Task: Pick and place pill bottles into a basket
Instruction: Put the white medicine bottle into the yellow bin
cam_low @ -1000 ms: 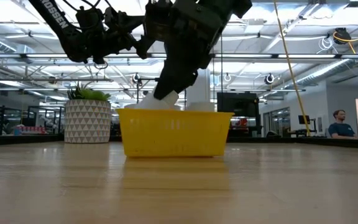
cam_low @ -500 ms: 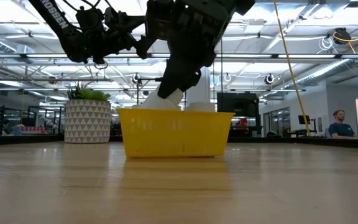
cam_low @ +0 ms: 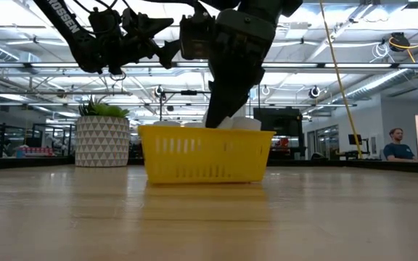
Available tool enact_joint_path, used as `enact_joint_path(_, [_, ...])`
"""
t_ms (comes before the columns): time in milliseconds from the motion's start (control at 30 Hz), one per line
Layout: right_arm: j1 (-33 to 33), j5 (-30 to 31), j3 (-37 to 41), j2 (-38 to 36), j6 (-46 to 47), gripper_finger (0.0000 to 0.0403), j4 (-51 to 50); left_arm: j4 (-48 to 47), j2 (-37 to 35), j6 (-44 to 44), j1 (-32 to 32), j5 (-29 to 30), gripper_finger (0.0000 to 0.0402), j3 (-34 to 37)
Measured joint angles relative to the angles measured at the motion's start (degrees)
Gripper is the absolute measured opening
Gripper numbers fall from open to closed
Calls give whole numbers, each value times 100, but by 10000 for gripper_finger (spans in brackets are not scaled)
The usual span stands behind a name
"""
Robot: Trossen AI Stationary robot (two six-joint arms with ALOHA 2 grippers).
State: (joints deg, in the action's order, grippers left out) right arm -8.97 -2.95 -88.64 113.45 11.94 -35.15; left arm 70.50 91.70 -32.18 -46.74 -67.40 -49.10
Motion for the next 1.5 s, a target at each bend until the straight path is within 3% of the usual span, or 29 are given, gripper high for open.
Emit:
enact_joint_path(800, [-94,-331,-2,0,64,149,53,1,0,2,0,0,340,0])
enact_joint_path(1500, [-203,-355,-2,0,-227,184,353,0,-2,2,0,0,340,0])
